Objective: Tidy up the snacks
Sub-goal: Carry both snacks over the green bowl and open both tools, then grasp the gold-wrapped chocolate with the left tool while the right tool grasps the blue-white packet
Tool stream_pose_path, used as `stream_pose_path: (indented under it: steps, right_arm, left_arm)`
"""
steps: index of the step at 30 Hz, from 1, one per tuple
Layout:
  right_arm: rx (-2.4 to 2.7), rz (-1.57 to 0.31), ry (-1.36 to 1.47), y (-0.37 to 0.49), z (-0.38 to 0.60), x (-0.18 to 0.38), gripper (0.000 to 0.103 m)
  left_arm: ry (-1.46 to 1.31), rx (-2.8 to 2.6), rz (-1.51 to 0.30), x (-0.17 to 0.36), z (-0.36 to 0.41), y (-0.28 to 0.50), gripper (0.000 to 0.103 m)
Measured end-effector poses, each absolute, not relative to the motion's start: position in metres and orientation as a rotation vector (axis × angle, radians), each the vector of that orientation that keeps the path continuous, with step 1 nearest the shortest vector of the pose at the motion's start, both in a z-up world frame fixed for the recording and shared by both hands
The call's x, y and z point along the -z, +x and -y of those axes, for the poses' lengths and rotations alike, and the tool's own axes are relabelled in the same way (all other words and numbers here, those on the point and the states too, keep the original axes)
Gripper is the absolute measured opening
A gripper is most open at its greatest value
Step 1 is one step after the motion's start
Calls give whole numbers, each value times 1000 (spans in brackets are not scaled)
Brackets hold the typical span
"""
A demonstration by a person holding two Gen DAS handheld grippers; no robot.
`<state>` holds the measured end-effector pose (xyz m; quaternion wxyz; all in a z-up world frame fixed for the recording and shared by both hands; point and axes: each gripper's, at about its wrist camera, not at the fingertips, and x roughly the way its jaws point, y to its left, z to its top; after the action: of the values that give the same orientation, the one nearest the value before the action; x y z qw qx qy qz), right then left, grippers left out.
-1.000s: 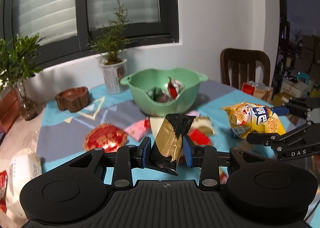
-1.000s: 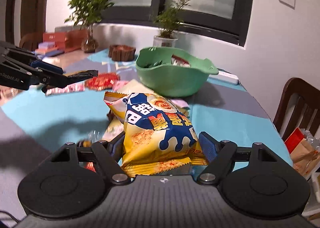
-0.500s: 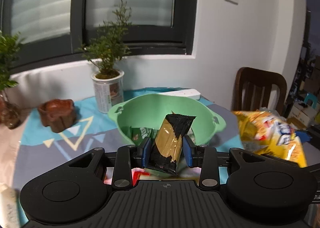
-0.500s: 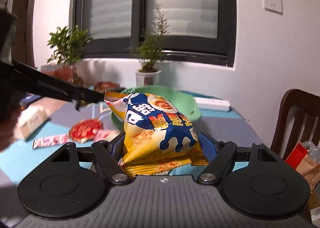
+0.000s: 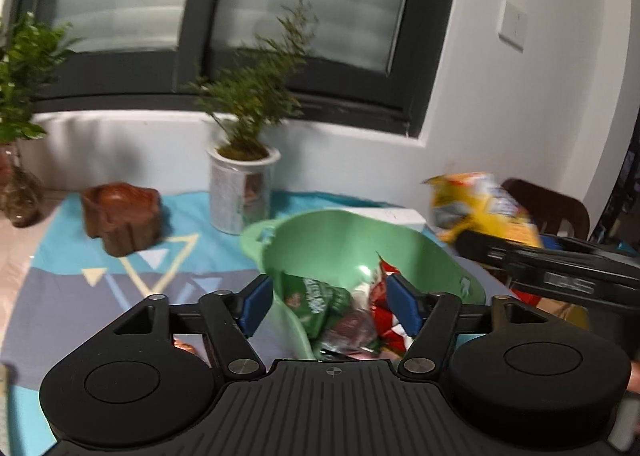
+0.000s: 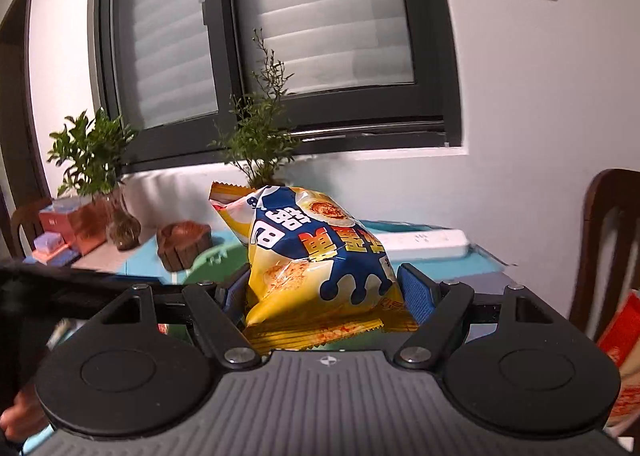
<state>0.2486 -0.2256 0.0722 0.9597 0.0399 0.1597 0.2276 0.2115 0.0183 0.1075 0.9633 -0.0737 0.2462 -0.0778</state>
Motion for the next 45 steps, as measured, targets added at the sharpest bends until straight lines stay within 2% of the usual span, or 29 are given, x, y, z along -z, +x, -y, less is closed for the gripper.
stream_pose_path:
  steps: [5,7,8,18,28,33,41,44,45]
  right_arm:
    - [-462,-349,12,275,183,-66,82]
    - [-433,-383,-15,280,172,-62,94]
    - [-437,-384,-13,277,171,-61,94]
    - [-404,-376,43,191,226,-52,100]
    - [-377,-466,47,88,256,15,100]
    - [-336,-544,9,79,249,43,96]
    - [-303,-622,-42,89,236,58,94]
    - [-316,-616,-74,89,230,58,89]
    - [-324,-609,-75,88,230,57,84]
  left_arm:
    - [-127,139,-512,-107,-27,191,103]
    - [-115,142,-522,-105,-30,180,103]
    - [-109,151,-526,-103,-31,174,103]
    - [-97,223,-621,-63,-26,104,103]
    - [-101,287,-709,-17,-5,50,103]
    - [-74,300,-727,-7,8,47,103]
    - [-22,304,-728,2,18,52,103]
    - [-21,314,-722,3,18,53,103]
    - [-25,322,-720,3,17,53,103]
